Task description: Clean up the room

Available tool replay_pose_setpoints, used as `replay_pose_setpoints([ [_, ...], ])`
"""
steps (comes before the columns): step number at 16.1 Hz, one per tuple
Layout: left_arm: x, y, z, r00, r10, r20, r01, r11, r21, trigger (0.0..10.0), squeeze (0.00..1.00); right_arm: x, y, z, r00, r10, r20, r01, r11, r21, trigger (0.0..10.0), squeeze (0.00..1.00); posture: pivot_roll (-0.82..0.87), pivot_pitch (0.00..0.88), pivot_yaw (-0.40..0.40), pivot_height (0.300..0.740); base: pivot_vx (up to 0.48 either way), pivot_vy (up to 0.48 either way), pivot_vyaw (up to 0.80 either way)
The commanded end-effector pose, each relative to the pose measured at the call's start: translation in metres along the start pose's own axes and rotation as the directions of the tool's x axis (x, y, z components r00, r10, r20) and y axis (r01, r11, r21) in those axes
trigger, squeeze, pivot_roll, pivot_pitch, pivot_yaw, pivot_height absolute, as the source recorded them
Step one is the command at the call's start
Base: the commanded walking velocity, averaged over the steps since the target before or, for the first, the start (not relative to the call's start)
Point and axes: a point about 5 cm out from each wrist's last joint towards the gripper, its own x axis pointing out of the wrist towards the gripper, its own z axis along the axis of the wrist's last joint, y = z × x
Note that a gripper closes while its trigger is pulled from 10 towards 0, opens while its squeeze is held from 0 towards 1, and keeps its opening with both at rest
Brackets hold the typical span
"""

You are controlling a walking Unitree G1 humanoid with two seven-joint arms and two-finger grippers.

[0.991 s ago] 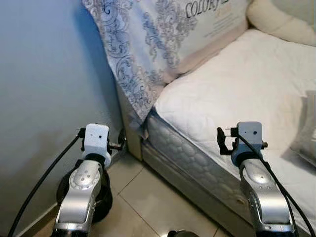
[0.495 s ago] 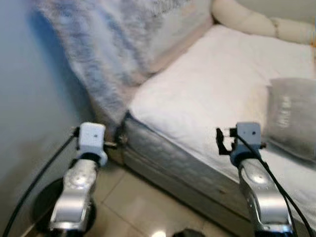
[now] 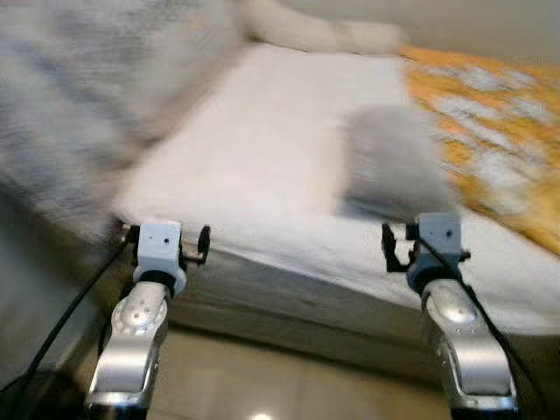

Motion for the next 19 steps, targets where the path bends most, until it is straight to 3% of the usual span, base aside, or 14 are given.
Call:
replay_pose_setpoints([
  [1, 0.0008, -0.0064, 0.0031, 1.000, -0.020, 0.008, 0.020, 1.000, -0.014, 10.0, 0.00, -0.0007, -0.0045, 0.0007, 1.000, -0.017, -0.001, 0.017, 1.000, 0.004, 10.0, 0.00, -0.01, 0.000, 0.010, 0.740, 0.000, 0.000, -0.80],
  [3, 0.0013, -0.0068, 0.0050, 0.999, -0.035, 0.024, 0.035, 0.999, 0.000, 10.0, 0.00, -0.0006, -0.0044, 0.0002, 1.000, -0.019, -0.002, 0.019, 1.000, 0.000, 10.0, 0.00, -0.01, 0.000, 0.010, 0.740, 0.000, 0.000, -0.75],
  [5, -0.0001, -0.0075, 0.0074, 0.997, -0.067, 0.048, 0.069, 0.997, -0.042, 10.0, 0.00, -0.0005, -0.0031, 0.0004, 1.000, -0.013, 0.005, 0.013, 1.000, -0.012, 10.0, 0.00, -0.02, 0.000, 0.012, 0.740, 0.000, 0.000, 0.00],
  [19, 0.0014, -0.0062, 0.0078, 0.996, -0.074, 0.045, 0.076, 0.996, -0.045, 10.0, 0.00, 0.0009, -0.0023, 0.0007, 1.000, -0.007, 0.002, 0.007, 0.999, -0.041, 10.0, 0.00, -0.02, 0.000, 0.013, 0.740, 0.295, 0.000, 0.00],
])
